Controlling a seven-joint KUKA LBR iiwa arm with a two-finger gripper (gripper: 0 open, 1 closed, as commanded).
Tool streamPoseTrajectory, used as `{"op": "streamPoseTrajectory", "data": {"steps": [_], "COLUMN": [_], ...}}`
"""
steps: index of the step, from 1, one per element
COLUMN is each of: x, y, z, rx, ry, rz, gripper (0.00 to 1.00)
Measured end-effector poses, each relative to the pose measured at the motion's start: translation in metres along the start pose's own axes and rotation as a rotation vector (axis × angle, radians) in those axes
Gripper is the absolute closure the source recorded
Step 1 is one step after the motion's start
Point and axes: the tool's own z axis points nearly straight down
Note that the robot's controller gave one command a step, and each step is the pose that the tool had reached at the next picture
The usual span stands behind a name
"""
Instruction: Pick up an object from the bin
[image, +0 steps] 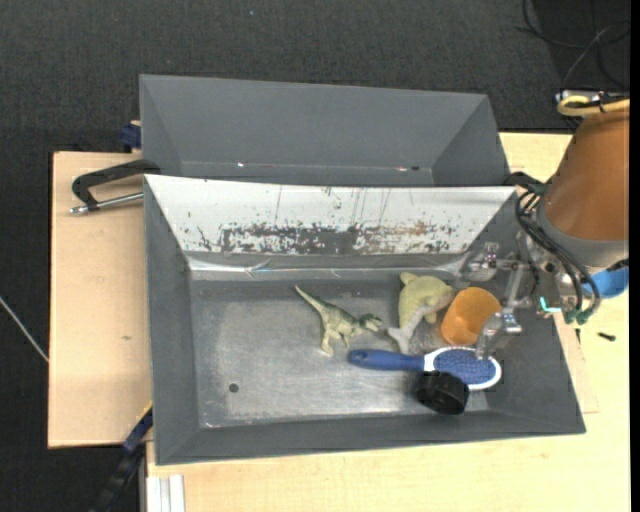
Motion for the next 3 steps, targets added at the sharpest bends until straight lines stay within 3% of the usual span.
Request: {"op": "streamPoseTrajectory", "data": {"steps": [1, 2, 3], "x": [-0.041, -0.076, -0.099], "y": [-0.059, -0.051, -0.023], "z": [0.146, 0.156, 0.151], "rx": [-0.001, -0.023, 0.018], "ry": [-0.013, 0.013, 0.001], "rz": [-0.092, -0.358, 0.198], "gripper": [0.00, 0.00, 0.00]}}
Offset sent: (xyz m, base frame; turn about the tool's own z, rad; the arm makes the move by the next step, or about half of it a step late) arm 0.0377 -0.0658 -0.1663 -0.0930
